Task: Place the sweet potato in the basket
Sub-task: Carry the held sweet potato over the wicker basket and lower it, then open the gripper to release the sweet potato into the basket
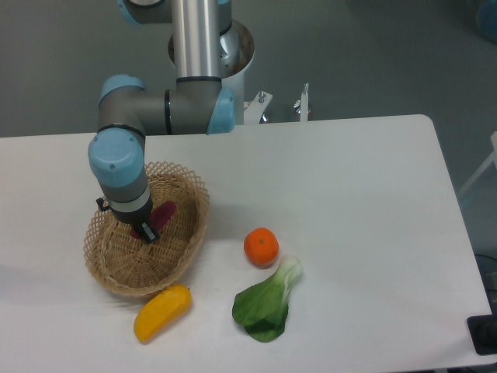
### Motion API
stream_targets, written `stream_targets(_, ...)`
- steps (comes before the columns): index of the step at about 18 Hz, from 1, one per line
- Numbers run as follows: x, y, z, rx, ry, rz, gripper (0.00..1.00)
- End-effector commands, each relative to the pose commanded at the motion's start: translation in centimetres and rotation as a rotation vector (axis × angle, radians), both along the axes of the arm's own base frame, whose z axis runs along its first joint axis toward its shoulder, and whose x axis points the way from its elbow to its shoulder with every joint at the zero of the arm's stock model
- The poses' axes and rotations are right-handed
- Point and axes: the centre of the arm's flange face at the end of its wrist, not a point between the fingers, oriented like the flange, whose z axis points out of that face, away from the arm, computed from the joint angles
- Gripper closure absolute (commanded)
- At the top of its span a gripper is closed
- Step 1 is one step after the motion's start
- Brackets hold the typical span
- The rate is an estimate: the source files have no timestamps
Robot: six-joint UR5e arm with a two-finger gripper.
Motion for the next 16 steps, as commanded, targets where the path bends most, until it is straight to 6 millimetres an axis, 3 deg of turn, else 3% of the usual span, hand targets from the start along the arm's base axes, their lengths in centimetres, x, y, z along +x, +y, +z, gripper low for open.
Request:
stream_targets(2, 0.0, 0.1, -0.2, -0.003, -0.001, 0.005, 0.57)
stream_targets(5, -0.1, 0.2, 0.2, 0.004, 0.002, 0.003, 0.32)
stream_targets(6, -0.1, 0.2, 0.5, 0.009, 0.004, 0.003, 0.13)
stream_targets(8, -0.4, 0.2, 1.5, 0.026, 0.012, 0.009, 0.00)
stream_targets(11, -1.3, 0.0, 3.2, 0.057, 0.032, 0.034, 0.00)
stream_targets(14, -3.4, -0.6, 3.3, 0.051, 0.044, 0.064, 0.00)
stream_targets(16, -5.7, -1.5, 5.3, 0.083, 0.062, 0.100, 0.00)
